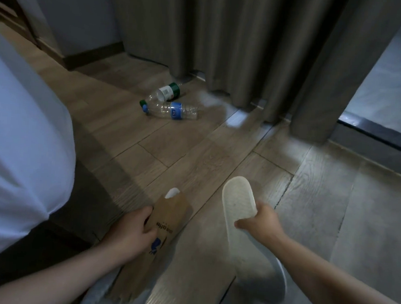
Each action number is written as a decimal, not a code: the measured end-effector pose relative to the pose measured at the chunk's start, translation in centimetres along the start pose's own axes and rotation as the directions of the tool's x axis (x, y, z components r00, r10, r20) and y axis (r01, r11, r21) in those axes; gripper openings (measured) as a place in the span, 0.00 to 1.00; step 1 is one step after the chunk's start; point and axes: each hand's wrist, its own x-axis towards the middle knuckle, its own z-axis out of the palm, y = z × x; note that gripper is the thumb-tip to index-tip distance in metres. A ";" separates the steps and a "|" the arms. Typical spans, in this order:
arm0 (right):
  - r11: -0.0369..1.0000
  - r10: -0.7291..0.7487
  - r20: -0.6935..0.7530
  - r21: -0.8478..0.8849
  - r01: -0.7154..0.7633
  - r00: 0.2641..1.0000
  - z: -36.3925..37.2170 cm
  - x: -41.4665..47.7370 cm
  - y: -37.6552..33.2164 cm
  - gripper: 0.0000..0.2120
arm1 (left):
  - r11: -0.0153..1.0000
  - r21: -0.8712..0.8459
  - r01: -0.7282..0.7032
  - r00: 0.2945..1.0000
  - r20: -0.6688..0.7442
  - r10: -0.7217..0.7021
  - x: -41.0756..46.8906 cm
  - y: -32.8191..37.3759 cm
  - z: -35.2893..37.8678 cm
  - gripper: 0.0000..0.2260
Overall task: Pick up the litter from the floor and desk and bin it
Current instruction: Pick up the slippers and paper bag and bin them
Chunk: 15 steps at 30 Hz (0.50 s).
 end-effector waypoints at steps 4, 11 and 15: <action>0.995 -0.064 -0.024 0.076 0.066 0.998 -3.3 -1.0 -1.4 0.22 | 1.000 0.020 -0.015 1.000 -0.023 0.016 1.3 3.7 -1.7 0.01; 0.987 0.058 -0.079 0.154 -0.045 0.995 -12.2 -6.2 -6.5 0.12 | 1.000 -0.027 -0.016 0.998 0.059 0.018 0.4 16.4 -8.1 0.03; 0.975 0.105 -0.078 0.203 -0.087 0.991 -19.9 -11.1 -12.5 0.09 | 0.997 -0.074 -0.003 0.996 0.085 0.009 -2.9 24.4 -15.0 0.03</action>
